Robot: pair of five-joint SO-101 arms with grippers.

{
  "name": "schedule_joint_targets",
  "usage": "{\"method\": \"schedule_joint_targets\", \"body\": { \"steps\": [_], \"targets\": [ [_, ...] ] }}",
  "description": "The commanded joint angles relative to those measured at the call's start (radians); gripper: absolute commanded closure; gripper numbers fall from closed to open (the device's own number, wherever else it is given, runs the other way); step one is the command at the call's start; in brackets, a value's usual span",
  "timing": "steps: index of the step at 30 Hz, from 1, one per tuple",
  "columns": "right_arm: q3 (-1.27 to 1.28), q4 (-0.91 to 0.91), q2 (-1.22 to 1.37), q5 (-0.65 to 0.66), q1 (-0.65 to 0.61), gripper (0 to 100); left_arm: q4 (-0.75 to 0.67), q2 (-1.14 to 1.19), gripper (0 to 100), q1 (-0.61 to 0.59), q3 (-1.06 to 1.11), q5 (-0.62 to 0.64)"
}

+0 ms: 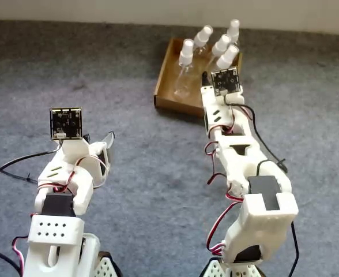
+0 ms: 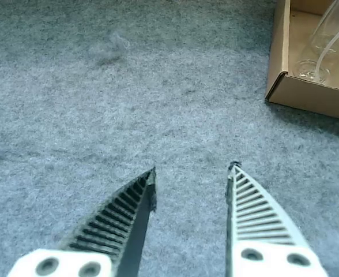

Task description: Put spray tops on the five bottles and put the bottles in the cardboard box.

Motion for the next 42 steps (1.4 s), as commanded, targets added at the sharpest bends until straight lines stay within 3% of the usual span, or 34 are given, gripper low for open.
{"method": "schedule_joint_targets", "body": {
  "steps": [1,8,17,20,23,28,33,38,42],
  "targets": [
    [-0.035,0.002,-0.077,0.003,-0.016,98.8,-0.025,-0.012,81,-0.005,-0.007,-0.006],
    [-0.035,0.002,-0.088,0.005,-0.039,85.8,-0.025,-0.012,81,-0.005,-0.007,-0.006],
    [-0.076,0.004,-0.102,0.006,-0.035,85.8,-0.025,-0.012,81,-0.005,-0.007,-0.006],
    [-0.108,0.056,-0.128,0.011,-0.019,90.9,-0.025,-0.012,81,-0.005,-0.007,-0.006],
    [-0.163,0.196,-0.148,0.123,-0.015,96.6,-0.025,-0.012,81,-0.005,-0.007,-0.006],
    [-0.205,0.349,-0.15,0.281,-0.03,97.2,-0.025,-0.012,81,-0.005,-0.008,-0.006],
    [-0.206,0.351,-0.148,0.279,-0.022,97.5,-0.025,-0.012,81,-0.005,-0.007,-0.006],
    [-0.151,0.101,-0.147,0.17,0.012,97.6,-0.025,-0.012,81,-0.005,-0.007,-0.006],
    [-0.048,0.094,-0.147,0.176,0.019,97.6,-0.025,-0.012,81,-0.005,-0.007,-0.006]
  ]
}}
